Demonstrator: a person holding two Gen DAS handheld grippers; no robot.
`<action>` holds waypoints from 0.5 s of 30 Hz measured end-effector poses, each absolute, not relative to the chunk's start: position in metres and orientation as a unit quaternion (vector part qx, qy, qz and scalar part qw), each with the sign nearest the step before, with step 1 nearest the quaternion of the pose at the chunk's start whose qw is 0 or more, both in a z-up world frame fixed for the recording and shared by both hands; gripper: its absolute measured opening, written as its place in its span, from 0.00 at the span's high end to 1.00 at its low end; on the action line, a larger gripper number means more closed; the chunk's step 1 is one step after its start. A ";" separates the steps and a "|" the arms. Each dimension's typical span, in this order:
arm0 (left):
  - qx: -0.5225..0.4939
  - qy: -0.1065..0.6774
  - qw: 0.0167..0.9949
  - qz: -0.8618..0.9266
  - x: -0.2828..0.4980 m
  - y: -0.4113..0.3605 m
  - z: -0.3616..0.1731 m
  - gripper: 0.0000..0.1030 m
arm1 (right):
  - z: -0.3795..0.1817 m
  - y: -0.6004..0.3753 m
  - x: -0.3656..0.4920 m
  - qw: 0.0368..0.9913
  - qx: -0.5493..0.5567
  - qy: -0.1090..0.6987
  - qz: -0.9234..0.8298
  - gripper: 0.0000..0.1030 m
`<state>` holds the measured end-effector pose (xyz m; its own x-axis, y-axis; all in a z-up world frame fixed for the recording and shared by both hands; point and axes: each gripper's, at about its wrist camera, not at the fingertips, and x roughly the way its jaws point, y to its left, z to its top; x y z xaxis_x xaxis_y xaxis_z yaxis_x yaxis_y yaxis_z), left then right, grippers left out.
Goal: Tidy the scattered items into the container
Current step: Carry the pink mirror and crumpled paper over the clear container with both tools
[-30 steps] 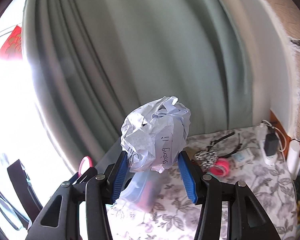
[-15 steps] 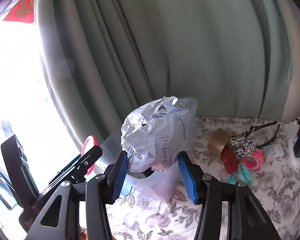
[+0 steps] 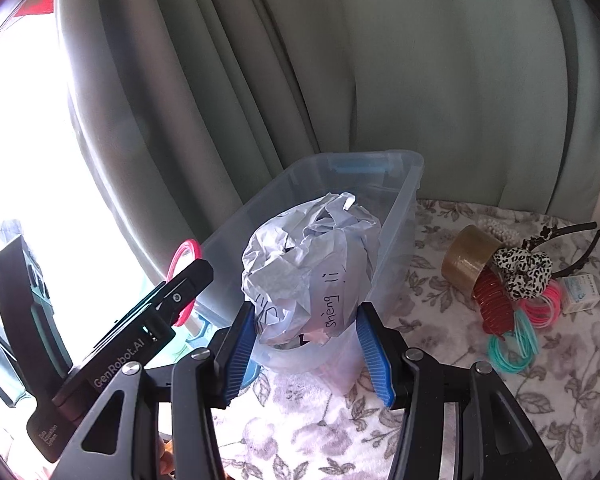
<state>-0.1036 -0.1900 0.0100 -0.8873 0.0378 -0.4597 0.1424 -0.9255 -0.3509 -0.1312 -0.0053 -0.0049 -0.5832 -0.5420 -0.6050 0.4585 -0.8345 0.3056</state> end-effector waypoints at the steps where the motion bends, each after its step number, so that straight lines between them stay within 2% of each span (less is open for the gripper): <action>1: 0.237 0.191 0.026 -0.952 -0.107 -0.190 0.008 0.28 | -0.004 -0.007 -0.131 0.283 0.360 -0.058 -0.887 0.47; 15: 0.237 0.177 0.025 -0.955 -0.135 -0.190 -0.010 0.28 | -0.005 -0.019 -0.146 0.288 0.359 -0.056 -0.886 0.45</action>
